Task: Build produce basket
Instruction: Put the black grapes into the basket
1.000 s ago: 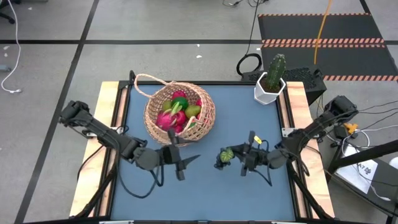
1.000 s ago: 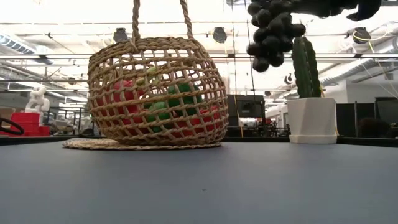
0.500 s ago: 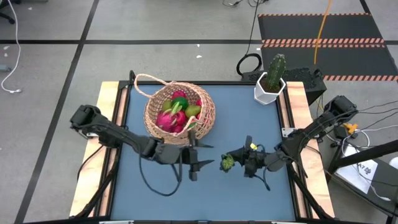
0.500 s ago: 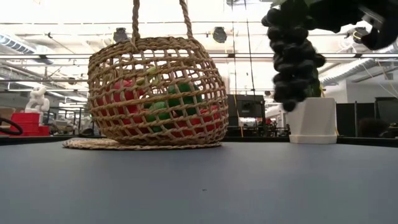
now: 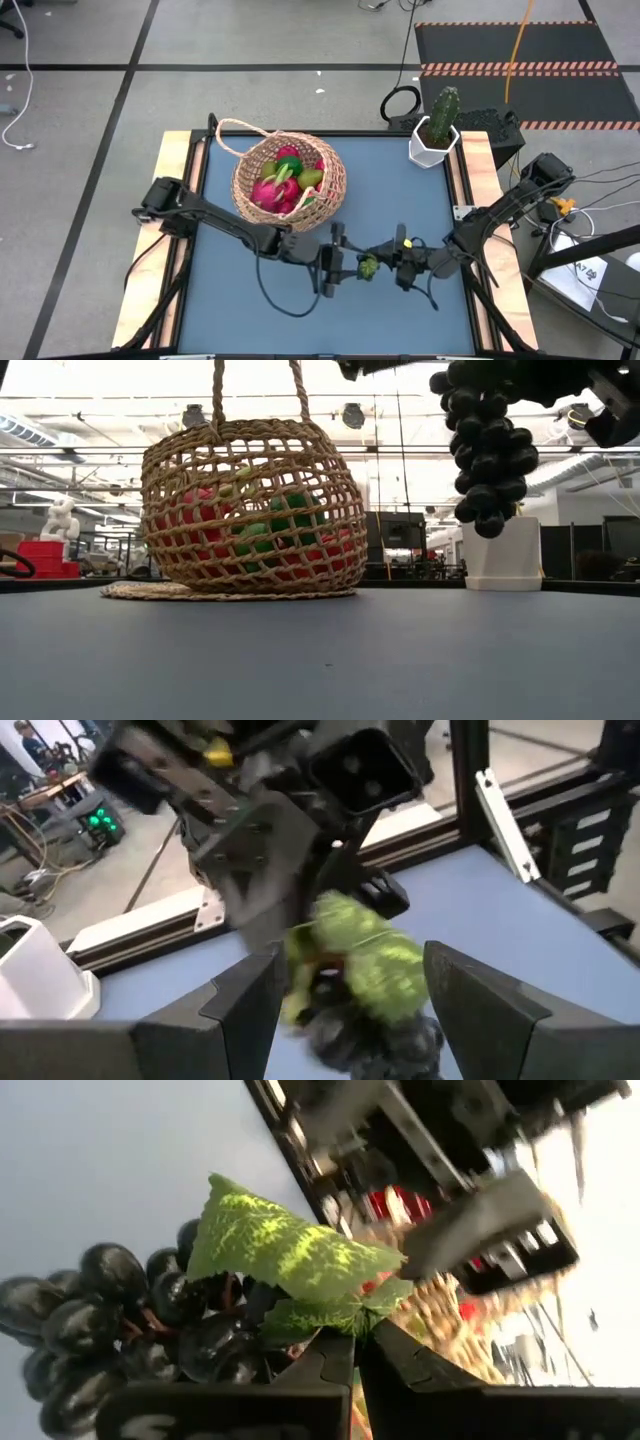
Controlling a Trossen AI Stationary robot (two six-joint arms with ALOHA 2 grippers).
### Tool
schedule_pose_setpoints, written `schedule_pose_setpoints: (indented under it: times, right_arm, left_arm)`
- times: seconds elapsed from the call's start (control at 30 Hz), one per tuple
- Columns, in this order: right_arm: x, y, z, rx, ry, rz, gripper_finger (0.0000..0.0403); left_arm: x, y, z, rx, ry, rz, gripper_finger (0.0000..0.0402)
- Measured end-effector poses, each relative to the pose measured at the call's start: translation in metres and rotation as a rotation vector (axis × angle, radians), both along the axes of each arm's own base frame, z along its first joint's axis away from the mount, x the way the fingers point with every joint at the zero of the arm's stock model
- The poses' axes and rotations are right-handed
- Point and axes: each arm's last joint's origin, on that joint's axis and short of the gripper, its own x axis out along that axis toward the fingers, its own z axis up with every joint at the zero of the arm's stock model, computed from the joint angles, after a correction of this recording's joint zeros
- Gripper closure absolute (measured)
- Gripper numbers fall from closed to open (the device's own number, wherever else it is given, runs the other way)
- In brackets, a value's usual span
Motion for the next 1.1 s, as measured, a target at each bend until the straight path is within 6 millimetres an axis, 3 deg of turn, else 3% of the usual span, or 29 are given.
schedule_pose_setpoints:
  times: [0.23, 0.6, 1.1]
  right_arm:
    - [0.000, -0.005, 0.001, 0.035, -0.034, -0.136, 0.0401]
    - [0.001, -0.006, 0.004, 0.123, -0.100, -0.220, 0.0401]
    - [0.001, -0.005, 0.007, 0.191, -0.127, -0.200, 0.0401]
  left_arm:
    - [0.018, -0.002, -0.004, 0.050, 0.051, 0.117, 0.0163]
    - [0.020, 0.005, -0.003, 0.060, 0.051, 0.230, 0.0167]
    - [0.021, 0.009, -0.005, 0.056, 0.074, 0.245, 0.0339]
